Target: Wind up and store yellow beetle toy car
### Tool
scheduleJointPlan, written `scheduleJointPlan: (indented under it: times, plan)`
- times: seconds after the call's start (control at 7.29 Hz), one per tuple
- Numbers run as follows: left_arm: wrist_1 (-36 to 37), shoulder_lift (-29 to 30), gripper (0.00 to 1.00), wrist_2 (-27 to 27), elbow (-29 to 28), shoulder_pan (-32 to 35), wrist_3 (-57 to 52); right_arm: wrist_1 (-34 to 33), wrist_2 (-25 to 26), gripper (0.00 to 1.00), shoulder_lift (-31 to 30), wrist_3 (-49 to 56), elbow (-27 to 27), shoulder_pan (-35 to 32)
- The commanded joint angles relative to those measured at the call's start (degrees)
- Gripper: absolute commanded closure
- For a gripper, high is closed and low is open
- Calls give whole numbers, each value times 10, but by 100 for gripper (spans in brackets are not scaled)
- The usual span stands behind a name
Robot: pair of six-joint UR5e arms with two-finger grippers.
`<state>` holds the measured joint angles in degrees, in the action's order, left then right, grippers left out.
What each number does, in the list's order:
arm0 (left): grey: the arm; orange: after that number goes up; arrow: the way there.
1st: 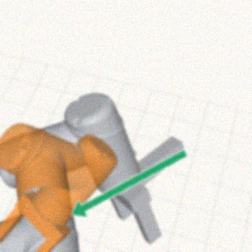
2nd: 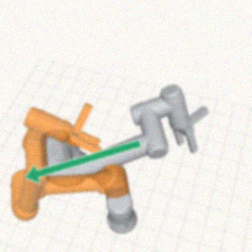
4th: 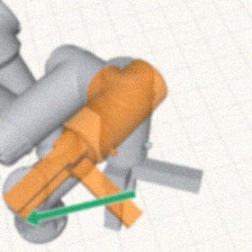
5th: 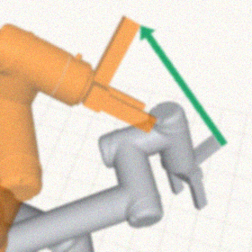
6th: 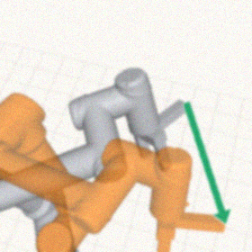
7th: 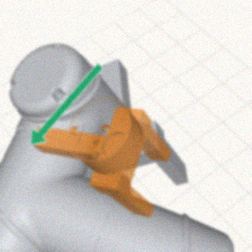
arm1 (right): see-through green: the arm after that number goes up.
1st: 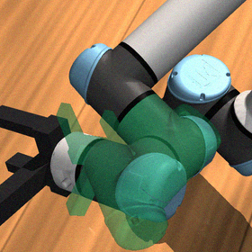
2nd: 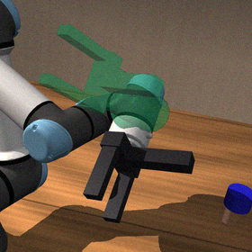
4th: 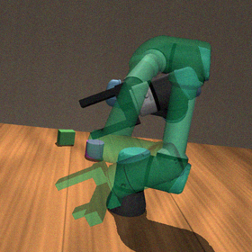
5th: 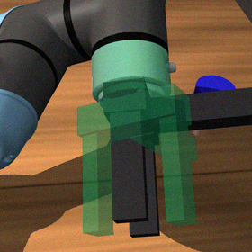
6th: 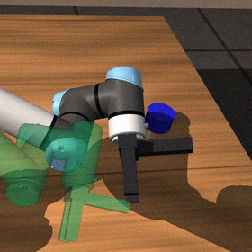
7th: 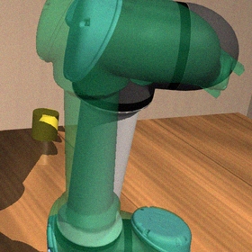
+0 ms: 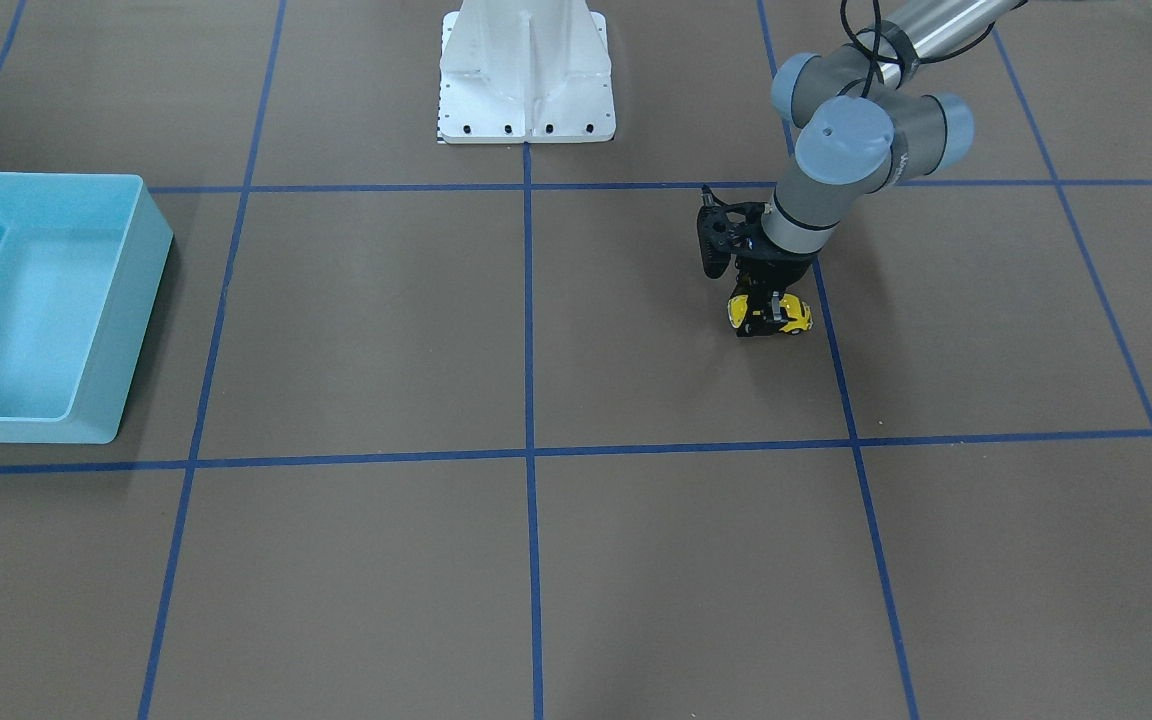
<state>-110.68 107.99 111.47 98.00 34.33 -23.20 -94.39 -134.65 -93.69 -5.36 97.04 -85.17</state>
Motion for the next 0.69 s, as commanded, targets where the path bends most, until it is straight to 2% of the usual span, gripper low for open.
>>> scheduleJointPlan:
  times: [0.0, 0.55]
  plan:
    - [-1, -1, 64, 1, 0, 0, -1, 0, 0, 0, 0, 0, 0, 0]
    - [-19, -13, 64, 2, 0, 6, -1, 0, 1, 0, 0, 0, 0, 0]
